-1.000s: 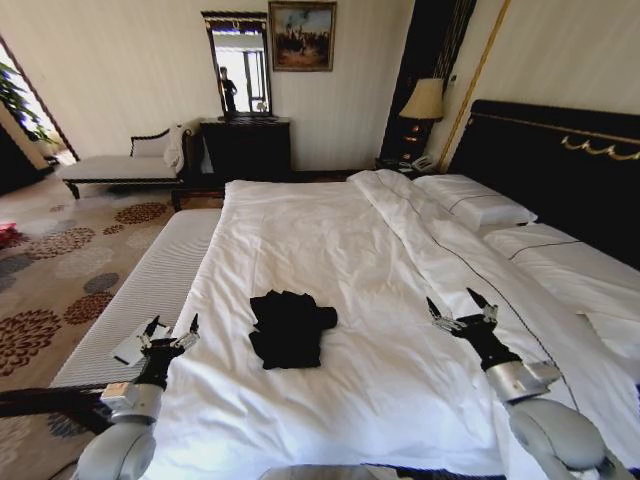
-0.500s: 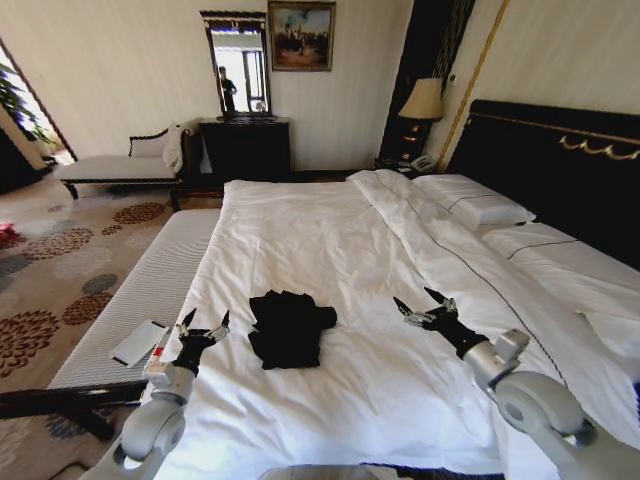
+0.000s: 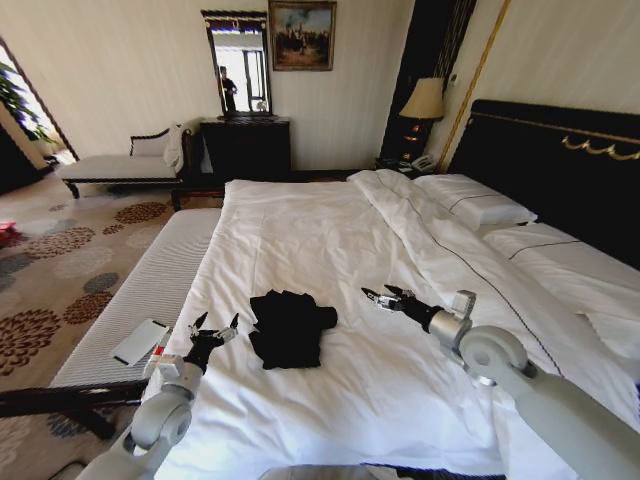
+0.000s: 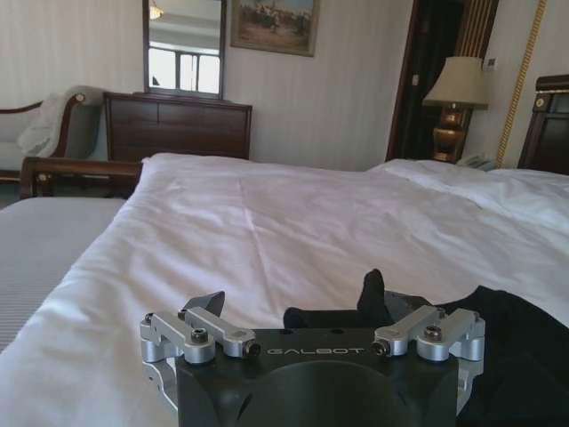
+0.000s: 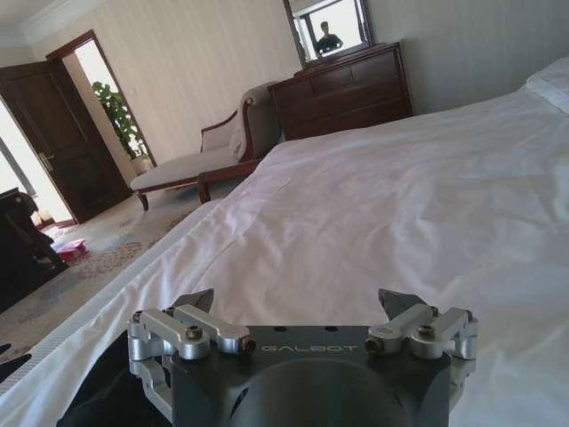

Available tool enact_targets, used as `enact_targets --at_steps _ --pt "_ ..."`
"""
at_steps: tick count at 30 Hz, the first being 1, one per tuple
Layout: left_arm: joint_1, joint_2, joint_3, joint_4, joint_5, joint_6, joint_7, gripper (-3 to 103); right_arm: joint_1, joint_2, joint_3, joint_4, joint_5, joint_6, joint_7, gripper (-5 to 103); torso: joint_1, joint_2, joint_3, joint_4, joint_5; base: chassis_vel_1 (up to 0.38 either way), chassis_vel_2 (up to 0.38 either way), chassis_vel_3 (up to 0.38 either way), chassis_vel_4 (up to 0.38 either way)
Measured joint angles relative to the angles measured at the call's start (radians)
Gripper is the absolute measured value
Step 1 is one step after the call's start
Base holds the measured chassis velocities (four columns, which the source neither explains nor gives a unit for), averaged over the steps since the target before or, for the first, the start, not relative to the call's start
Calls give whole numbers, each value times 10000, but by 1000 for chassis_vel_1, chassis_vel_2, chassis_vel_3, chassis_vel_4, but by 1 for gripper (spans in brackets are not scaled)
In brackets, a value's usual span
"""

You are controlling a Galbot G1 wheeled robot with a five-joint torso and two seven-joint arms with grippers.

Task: Fold the clothes on the bed.

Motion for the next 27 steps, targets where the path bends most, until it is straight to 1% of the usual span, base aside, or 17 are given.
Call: enact_targets --at_steps 1,2,5,6,7,8,10,12,14,16,19,21,22,23,24,25,27 --pt "0 0 0 0 0 0 0 100 0 0 0 0 0 0 0 100 0 0 0 0 0 0 0 0 0" --pt "-173 102 209 14 -170 86 -62 100 -111 11 34 1 -122 9 -15 100 0 0 0 1 1 0 0 0 0" --pt "-821 375 910 -15 -1042 520 -347 100 -633 32 387 89 -379 53 -81 100 -1 1 -1 -2 1 0 0 0 0" --pt "-821 375 910 -15 -1042 520 -347 100 -633 32 387 89 -379 53 -81 100 -1 1 -1 -2 1 0 0 0 0" --pt "-1016 409 1108 -15 -1207 620 -420 100 -761 39 513 110 -435 73 -95 100 -2 1 -1 -1 2 0 0 0 0" --pt "-1191 415 1296 13 -1286 687 -469 103 -879 45 622 122 -485 89 -105 100 -2 1 -1 1 1 0 0 0 0" --pt "-1515 380 1596 115 -1368 760 -546 97 -1070 54 820 160 -548 113 -114 100 -2 2 -1 1 2 0 0 0 0" --pt "-1576 358 1647 139 -1391 773 -556 97 -1112 55 861 170 -559 117 -115 100 -1 2 -1 1 1 0 0 0 0" --pt "-1794 256 1789 240 -1526 831 -599 93 -1268 54 1031 206 -594 133 -119 100 -1 1 -1 4 2 0 0 0 0" --pt "-2140 10 1997 420 -1699 927 -666 87 -1466 43 1224 227 -660 161 -125 100 -2 2 -1 3 3 0 0 0 0" --pt "-2270 -132 2123 524 -1758 977 -701 85 -1550 33 1313 252 -666 174 -125 100 -1 2 -1 2 1 0 0 0 0" --pt "-2399 -360 2287 738 -1787 1013 -756 74 -1641 27 1416 307 -666 186 -119 100 -1 2 -1 2 1 0 0 0 0" --pt "-2399 -360 2287 738 -1787 1013 -756 74 -1641 27 1416 307 -666 186 -119 100 -1 2 -1 2 1 0 0 0 0" --pt "-2414 -422 2323 801 -1801 1025 -767 69 -1671 28 1460 335 -657 187 -107 100 -1 2 -1 2 1 0 0 0 0" --pt "-2416 -436 2334 820 -1802 1027 -769 69 -1689 28 1483 347 -654 189 -103 100 -1 2 -1 3 1 0 0 0 0" --pt "-2417 -474 2361 874 -1805 1028 -794 64 -1744 27 1535 365 -652 191 -100 100 -1 1 -1 3 2 0 0 0 0" --pt "-2474 -524 2411 977 -1827 1028 -837 60 -1812 18 1613 380 -652 203 -95 100 -1 2 -1 3 1 0 0 0 0"
